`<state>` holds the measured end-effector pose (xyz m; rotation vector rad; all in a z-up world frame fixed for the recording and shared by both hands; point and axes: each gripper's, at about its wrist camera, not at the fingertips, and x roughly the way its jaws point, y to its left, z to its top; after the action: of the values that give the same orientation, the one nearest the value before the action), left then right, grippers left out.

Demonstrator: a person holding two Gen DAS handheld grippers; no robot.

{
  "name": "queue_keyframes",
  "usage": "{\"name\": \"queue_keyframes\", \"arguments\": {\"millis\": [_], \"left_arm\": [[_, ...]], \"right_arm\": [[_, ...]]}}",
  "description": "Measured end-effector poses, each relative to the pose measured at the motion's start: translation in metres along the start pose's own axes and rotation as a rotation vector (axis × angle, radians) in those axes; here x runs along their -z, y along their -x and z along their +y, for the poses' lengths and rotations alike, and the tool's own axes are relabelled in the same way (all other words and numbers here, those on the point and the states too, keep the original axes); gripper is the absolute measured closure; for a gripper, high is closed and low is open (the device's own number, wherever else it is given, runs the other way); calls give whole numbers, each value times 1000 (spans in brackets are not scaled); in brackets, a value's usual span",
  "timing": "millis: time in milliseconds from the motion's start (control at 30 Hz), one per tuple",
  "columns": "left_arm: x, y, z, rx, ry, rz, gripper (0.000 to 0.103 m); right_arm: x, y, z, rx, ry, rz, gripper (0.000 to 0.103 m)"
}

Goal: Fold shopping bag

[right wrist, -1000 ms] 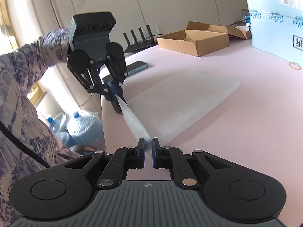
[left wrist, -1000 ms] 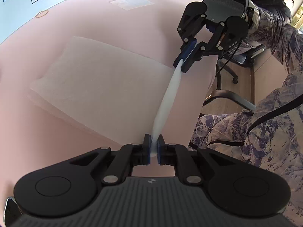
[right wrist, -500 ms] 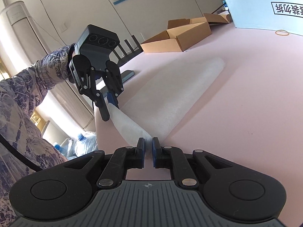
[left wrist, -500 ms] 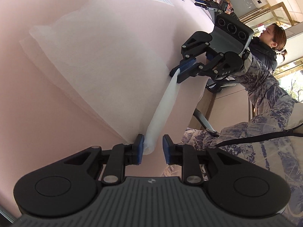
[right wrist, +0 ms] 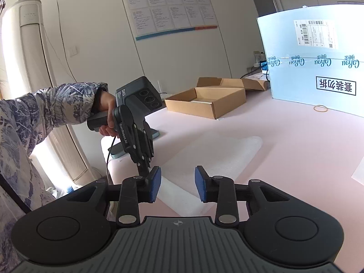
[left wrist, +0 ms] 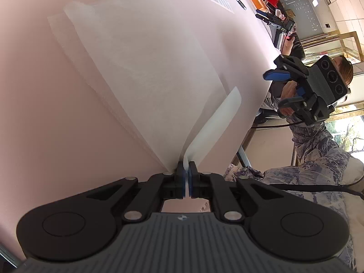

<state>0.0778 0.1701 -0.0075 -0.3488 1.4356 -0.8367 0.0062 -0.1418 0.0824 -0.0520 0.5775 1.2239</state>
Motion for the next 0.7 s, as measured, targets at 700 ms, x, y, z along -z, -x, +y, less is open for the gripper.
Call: {"name": "queue_keyframes", "arguments": {"millis": [700], "left_arm": [[25,-14,-45,-146,-107,-133,98]], "right_arm": [[26,-57,-4,30,-25,160,92]]}}
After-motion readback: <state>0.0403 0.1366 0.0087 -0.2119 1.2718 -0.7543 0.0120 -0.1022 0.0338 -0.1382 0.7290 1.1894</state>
